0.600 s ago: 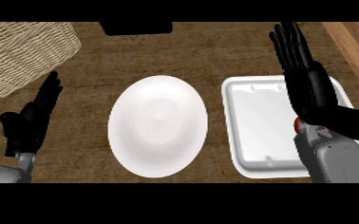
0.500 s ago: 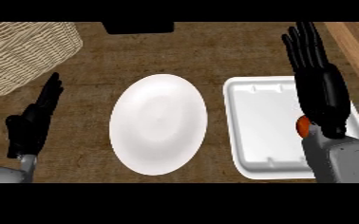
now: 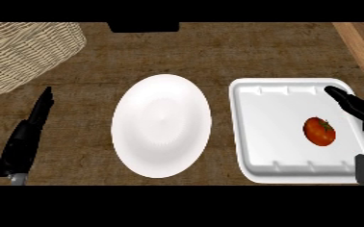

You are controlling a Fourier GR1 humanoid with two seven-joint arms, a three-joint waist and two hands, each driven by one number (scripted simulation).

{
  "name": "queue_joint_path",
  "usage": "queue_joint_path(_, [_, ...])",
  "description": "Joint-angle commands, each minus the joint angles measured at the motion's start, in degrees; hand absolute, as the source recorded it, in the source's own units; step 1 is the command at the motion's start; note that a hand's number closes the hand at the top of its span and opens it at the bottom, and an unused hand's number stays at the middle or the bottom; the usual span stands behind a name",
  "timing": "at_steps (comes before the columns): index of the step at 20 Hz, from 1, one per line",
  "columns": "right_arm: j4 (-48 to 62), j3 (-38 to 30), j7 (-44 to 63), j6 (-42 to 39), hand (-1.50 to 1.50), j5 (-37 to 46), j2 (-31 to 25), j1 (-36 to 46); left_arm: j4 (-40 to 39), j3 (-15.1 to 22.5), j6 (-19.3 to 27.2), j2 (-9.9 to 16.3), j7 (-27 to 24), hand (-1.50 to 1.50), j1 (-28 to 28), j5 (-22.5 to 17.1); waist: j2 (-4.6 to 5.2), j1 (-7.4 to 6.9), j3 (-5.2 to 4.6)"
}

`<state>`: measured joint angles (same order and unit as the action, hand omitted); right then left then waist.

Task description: Pick the tomato from the tray and place it in the plate

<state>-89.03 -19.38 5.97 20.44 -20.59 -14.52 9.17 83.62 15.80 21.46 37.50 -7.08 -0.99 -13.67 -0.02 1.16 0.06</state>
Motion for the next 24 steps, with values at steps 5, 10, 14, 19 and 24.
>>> queue_joint_path(5, [-17.22, -4.70, 5.12, 9.51, -1.50, -0.08, 3.47, -11.29, 0.40, -1.52, -1.82, -1.33, -0.80, 0.00, -1.61, 3.45, -0.12, -0.75, -0.07])
queue_joint_path(10, [-21.46, -6.06, 16.02, -4.39, -1.50, -5.77, -6.62, -19.57, 0.05, -2.24, -2.28, -2.21, -5.41, 0.00, -5.74, 2.66, -0.29, -0.60, -0.12])
queue_joint_path(14, [-18.26, -4.39, 24.59, -11.59, -1.50, -5.45, -16.79, -19.75, -1.87, -3.36, -4.23, -1.13, -2.95, 0.00, -1.91, 1.96, -0.02, -0.55, -0.16])
queue_joint_path(19, [-9.33, -5.87, 28.83, -21.70, -1.50, -8.32, -25.24, -18.12, 3.92, -3.12, -3.54, -0.94, -1.63, 0.00, -4.48, 2.84, 0.00, -1.90, 0.00])
queue_joint_path(24, [-3.42, -1.85, 32.38, -27.87, -1.50, -8.15, -27.82, -14.19, -5.41, -3.92, -5.30, -4.06, -4.15, 0.00, 0.41, 4.36, 0.24, -1.39, -0.07])
